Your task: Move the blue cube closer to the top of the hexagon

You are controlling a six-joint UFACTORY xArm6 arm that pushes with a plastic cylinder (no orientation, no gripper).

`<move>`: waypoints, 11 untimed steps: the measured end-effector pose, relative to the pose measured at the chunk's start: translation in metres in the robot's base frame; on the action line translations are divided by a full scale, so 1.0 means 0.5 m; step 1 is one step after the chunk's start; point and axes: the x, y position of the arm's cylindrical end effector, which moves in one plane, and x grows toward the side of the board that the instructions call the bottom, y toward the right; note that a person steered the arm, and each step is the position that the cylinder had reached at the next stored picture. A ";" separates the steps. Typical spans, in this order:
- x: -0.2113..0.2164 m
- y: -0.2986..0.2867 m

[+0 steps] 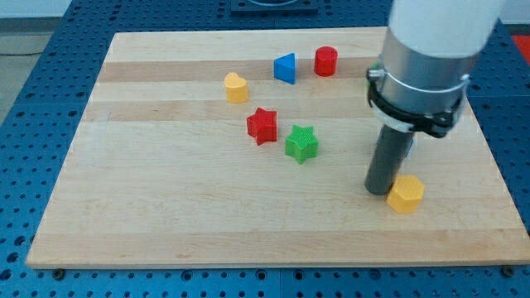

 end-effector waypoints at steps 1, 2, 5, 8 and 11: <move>0.017 0.015; -0.027 -0.057; -0.207 0.025; -0.104 0.072; -0.080 0.072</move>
